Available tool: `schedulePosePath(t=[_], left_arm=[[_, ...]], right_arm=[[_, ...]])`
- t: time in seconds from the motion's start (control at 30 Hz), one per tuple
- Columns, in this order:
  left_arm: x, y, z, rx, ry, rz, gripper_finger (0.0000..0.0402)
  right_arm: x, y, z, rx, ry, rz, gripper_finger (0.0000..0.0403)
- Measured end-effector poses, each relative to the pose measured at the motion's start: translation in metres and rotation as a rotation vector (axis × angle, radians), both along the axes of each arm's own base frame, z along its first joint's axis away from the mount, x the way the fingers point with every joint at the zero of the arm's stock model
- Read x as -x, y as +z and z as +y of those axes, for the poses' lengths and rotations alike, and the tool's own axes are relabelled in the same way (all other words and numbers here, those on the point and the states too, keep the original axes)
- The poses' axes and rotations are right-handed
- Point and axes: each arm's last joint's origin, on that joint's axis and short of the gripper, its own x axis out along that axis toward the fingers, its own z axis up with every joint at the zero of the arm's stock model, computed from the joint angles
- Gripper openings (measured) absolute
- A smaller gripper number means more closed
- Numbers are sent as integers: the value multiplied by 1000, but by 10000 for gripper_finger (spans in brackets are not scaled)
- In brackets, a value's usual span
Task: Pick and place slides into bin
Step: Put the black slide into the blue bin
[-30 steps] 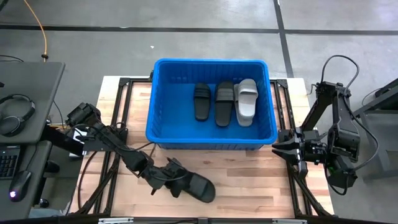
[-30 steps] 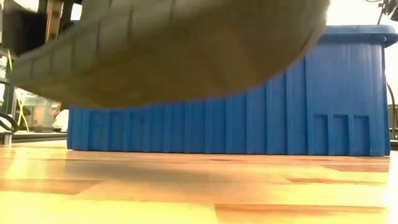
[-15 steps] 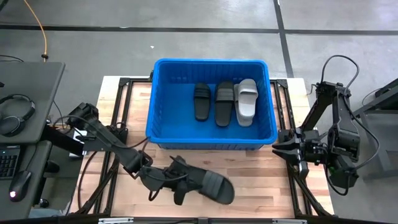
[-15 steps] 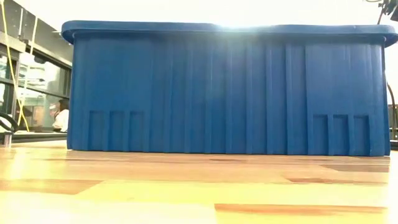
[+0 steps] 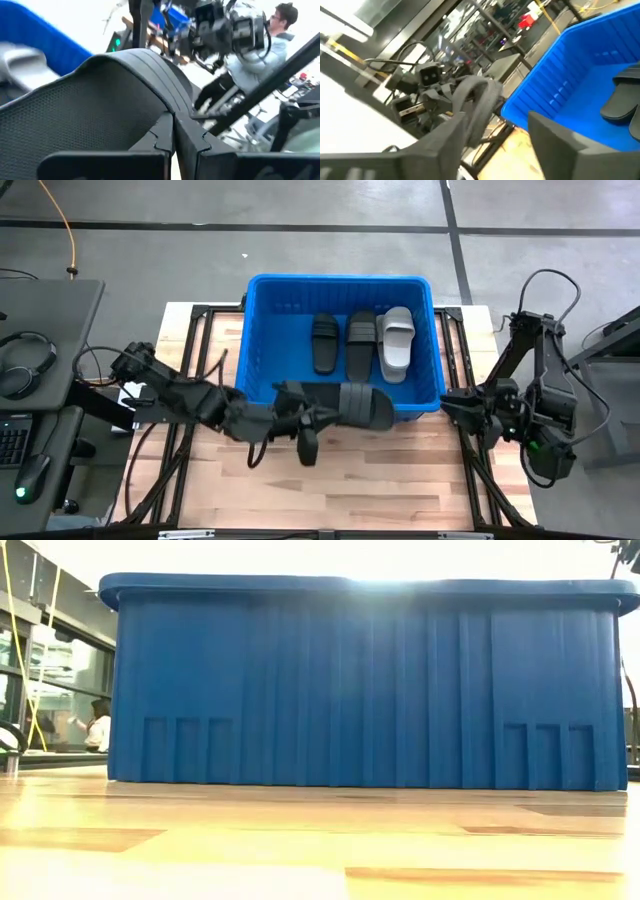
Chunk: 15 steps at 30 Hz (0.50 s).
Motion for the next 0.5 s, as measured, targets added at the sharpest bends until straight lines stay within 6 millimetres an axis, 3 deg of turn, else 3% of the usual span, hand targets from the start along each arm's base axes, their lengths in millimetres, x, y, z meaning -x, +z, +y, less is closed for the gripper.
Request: schedulePosePath(t=[0.2, 0.5], left_arm=[[-2, 17, 21, -72, 40, 1, 0], [-4, 17, 28, -110, 28, 17, 0]], right_arm=[[-15, 4, -5, -88, -78, -20, 266], [-41, 14, -10, -118, -59, 40, 271]])
